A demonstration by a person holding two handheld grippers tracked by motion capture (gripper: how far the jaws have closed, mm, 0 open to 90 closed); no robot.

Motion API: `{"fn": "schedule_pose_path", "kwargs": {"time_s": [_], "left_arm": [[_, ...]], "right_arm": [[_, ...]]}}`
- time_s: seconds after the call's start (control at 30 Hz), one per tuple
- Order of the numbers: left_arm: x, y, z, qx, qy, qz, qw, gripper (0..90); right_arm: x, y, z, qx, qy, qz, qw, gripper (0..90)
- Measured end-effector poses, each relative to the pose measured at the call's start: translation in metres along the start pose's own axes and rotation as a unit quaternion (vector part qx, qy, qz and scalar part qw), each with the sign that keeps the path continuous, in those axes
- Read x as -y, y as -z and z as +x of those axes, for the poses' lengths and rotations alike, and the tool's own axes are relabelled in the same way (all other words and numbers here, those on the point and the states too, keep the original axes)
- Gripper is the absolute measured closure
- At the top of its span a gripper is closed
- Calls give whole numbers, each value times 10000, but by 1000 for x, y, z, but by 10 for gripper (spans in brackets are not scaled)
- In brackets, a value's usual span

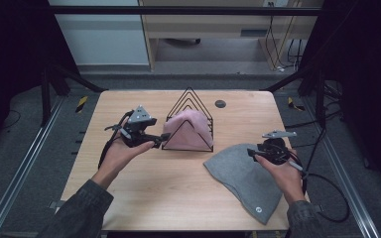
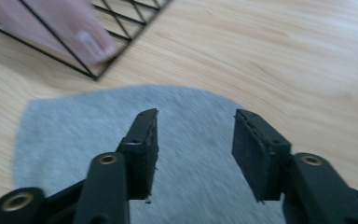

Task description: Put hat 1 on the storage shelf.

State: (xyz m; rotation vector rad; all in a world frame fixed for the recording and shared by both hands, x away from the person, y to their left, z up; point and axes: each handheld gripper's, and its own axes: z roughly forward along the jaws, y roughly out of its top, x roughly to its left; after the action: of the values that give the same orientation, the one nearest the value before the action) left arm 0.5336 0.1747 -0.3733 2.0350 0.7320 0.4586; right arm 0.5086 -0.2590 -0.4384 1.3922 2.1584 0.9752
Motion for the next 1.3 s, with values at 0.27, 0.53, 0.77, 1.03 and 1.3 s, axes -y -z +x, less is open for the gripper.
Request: {"fn": "schedule_pose_path", "kwargs": {"time_s": [0.27, 0.53, 0.77, 1.03, 1.3], "left_arm": [[40, -1, -15, 260, -39, 324, 9991, 113], [73, 11, -12, 44, -81, 580, 9983, 84], [114, 37, -5, -239, 358, 807, 9958, 86], [136, 68, 1, -966, 430, 1060, 9887, 96], [140, 65, 6, -925, 510, 1180, 9874, 93]], "right_arm": [[5, 6, -33, 586, -576, 311, 9961, 339], [18, -12, -51, 666, -864, 799, 9908, 229], [23, -17, -62, 480, -855, 786, 9921, 331], [22, -23, -65, 356, -713, 819, 9935, 428], [24, -30, -65, 407, -686, 900, 9927, 429]]}}
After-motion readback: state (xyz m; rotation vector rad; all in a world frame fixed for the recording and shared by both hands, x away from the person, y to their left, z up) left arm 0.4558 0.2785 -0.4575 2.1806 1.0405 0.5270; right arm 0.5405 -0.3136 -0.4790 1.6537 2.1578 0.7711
